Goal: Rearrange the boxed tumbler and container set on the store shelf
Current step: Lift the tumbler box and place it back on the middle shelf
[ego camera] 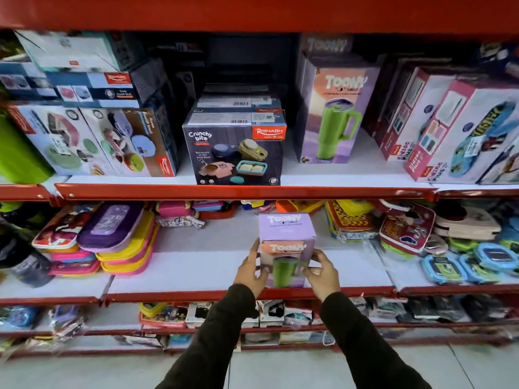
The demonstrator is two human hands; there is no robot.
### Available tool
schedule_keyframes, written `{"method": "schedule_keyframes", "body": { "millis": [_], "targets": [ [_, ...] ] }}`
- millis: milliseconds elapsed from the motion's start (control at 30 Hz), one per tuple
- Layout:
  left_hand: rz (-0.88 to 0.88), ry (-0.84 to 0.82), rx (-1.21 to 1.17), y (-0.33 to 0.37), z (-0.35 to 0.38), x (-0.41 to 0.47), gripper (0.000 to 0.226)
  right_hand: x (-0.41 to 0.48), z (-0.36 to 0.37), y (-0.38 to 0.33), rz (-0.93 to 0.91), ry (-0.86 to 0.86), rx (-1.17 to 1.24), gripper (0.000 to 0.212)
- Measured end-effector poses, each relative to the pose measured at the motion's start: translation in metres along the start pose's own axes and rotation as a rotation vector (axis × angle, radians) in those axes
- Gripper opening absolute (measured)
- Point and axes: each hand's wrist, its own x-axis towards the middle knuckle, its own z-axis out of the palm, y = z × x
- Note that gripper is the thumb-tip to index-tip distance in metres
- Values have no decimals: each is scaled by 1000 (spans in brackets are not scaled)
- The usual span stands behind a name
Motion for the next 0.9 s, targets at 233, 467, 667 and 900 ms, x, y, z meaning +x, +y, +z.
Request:
{"method": "schedule_keyframes", "body": {
  "millis": [233, 467, 667, 900],
  "targets": [
    [240, 248, -112, 22, -1, -23, 69, -27, -37, -26, -178, 40, 164, 47],
    [498, 503, -243, 72, 6, -45, 51, -46, -84, -80, -505, 57, 275, 47],
    [637, 509, -306, 148, -12, -40, 54, -46, -108, -130, -624, 126, 385, 37],
    [611, 441, -285, 192, -27, -31, 46, -43, -119, -156, -638, 207, 402, 28]
  ]
}}
